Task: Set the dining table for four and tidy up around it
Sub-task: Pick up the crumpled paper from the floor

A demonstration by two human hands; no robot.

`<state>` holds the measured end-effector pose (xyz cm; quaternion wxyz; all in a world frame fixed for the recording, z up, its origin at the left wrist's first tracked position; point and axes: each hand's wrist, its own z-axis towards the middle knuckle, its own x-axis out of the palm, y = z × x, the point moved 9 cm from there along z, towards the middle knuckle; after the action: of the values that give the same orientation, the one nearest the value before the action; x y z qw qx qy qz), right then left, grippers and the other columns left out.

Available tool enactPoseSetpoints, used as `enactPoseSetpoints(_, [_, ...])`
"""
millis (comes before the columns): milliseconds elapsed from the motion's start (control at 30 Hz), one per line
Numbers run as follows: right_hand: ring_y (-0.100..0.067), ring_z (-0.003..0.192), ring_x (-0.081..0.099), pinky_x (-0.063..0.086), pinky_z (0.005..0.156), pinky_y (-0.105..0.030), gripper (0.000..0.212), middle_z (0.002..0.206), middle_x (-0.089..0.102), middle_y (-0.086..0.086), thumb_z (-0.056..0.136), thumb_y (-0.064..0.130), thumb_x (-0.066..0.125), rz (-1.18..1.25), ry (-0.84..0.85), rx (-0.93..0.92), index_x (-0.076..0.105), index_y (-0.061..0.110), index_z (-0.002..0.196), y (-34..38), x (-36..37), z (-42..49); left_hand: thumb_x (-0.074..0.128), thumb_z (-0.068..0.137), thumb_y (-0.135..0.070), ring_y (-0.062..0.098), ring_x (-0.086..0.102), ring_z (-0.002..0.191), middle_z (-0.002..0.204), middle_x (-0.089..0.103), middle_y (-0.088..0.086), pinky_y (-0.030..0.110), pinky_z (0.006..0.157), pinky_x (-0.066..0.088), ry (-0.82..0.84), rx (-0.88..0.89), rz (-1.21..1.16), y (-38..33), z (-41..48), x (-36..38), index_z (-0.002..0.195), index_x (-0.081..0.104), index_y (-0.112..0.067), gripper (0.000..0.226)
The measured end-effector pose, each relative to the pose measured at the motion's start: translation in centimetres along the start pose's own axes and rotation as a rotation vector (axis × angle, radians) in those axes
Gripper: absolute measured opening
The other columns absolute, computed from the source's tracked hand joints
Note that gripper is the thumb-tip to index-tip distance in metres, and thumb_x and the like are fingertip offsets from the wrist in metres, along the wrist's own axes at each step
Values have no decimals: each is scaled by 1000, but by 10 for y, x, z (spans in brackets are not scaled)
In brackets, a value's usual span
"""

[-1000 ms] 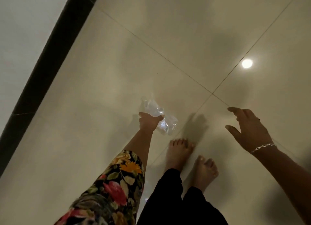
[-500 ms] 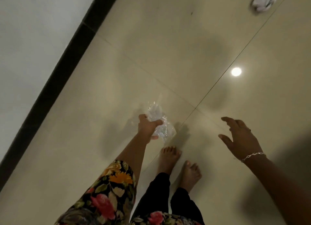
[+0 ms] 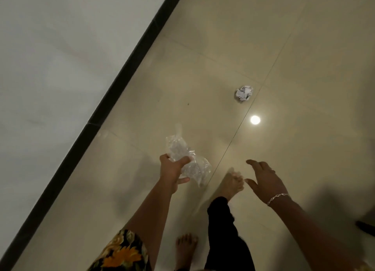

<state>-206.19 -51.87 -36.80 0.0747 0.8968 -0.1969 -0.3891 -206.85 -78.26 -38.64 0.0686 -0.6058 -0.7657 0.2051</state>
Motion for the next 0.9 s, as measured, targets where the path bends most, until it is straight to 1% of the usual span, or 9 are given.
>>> enactPoseSetpoints(167, [-24,115,47,45,87,-31,56,128,44,-6,90,24,56,-15,68,61,32,22,140,-33,-51,40,77,74,-9,27,54,91,118,45,14,44,61,57,-52,-99,-176,-40,0,47,126,33,-8,68])
enactPoseSetpoints(300, [-24,117,47,43,92,-29,56,129,44,-7,90,25,55,-53,85,62,31,22,140,-54,-94,85,77,73,-7,36,54,104,134,42,26,42,50,56,-58,-115,-364,-76,8,90,138,32,-2,80])
enactPoseSetpoints(400, [-29,116,48,43,92,-34,55,127,46,-11,89,25,57,-56,68,109,34,20,139,-70,-122,131,75,75,-8,40,55,107,125,41,23,46,55,58,-76,-113,-397,-104,21,124,139,27,-7,80])
enactPoseSetpoints(467, [-31,116,48,43,92,-35,54,126,48,-13,88,25,59,-32,66,125,37,19,137,-75,-132,165,75,75,-9,41,52,114,120,42,21,45,57,58,-67,-133,-397,-124,35,147,132,32,-7,71])
enactPoseSetpoints(600, [-28,116,51,43,92,-35,48,123,52,-12,87,25,60,51,43,146,43,17,131,-82,-132,234,67,83,-12,32,56,83,98,46,18,45,66,58,8,-201,-559,-180,54,195,109,53,-6,30])
enactPoseSetpoints(667, [-28,116,50,43,93,-36,48,123,52,-13,87,25,60,64,52,155,43,16,131,-84,-125,273,64,85,-14,30,55,78,95,46,19,44,71,54,-4,-214,-558,-204,62,214,95,55,-11,14])
enactPoseSetpoints(767, [-29,118,46,43,92,-35,51,128,46,-12,88,25,59,6,67,117,39,16,134,-77,-111,333,66,83,-16,32,56,78,103,47,22,41,54,56,-13,-244,-585,-228,80,236,107,50,-12,29])
enactPoseSetpoints(800, [-29,119,44,43,93,-36,53,130,44,-12,87,24,59,-21,65,91,38,17,135,-72,-106,351,67,82,-16,32,56,80,106,48,21,41,54,56,-23,-245,-592,-232,87,242,108,51,-11,31])
enactPoseSetpoints(900, [-31,125,38,46,93,-38,63,141,31,-11,84,19,62,-89,24,18,32,19,139,-59,-96,395,69,78,-14,31,56,87,108,51,21,46,70,54,-47,-246,-612,-239,100,262,99,54,-9,26])
